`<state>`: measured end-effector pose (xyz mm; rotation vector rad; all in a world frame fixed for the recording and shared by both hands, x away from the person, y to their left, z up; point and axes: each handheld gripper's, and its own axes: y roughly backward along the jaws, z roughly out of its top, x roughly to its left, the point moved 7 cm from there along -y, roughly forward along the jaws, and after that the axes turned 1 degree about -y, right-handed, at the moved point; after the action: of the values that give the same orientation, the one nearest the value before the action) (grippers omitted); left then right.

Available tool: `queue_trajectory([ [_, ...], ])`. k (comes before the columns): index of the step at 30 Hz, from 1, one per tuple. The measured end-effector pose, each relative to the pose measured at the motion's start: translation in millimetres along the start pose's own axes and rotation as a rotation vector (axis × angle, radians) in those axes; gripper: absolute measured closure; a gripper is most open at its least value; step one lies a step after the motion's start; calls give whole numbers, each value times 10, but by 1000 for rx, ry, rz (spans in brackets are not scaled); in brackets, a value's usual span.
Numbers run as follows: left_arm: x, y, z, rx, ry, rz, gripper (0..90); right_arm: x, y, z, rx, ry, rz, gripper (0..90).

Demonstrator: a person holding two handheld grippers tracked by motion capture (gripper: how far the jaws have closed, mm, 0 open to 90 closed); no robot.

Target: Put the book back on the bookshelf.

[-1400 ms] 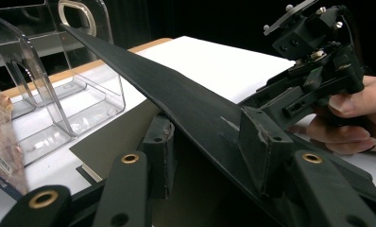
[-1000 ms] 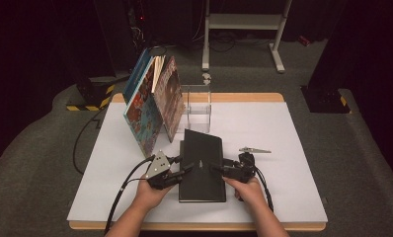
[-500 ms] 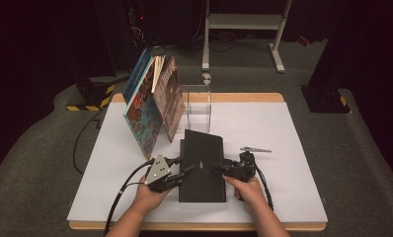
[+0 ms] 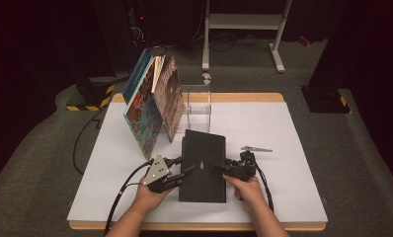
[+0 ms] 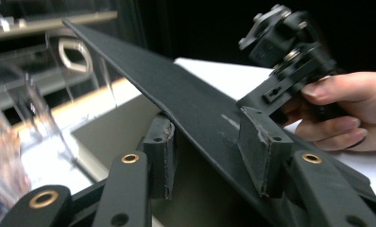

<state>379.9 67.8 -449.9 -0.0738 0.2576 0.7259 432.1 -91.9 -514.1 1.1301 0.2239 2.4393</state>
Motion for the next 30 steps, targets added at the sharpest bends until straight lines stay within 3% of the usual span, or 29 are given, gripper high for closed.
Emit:
queue_trajectory([
  [4, 80, -23, -31, 39, 78, 20, 577, -3, 16, -13, -10, 14, -33, 158],
  [10, 96, -20, -32, 58, 132, 32, 580, 66, 97, 3, -47, 69, -56, 220],
  [13, 138, -34, -49, 70, 194, 49, 582, 93, 125, 10, -63, 84, -70, 251],
  [21, 159, -35, -43, 79, 261, 82, 585, 113, 131, 17, -76, 105, -77, 264],
  [25, 204, -51, -29, 92, 333, 88, 591, 120, 136, 15, -79, 102, -83, 270],
  [28, 250, -61, -2, 92, 432, 87, 622, 128, 141, 15, -80, 106, -84, 275],
  [30, 253, -62, 1, 94, 441, 87, 632, 132, 146, 15, -80, 111, -85, 277],
])
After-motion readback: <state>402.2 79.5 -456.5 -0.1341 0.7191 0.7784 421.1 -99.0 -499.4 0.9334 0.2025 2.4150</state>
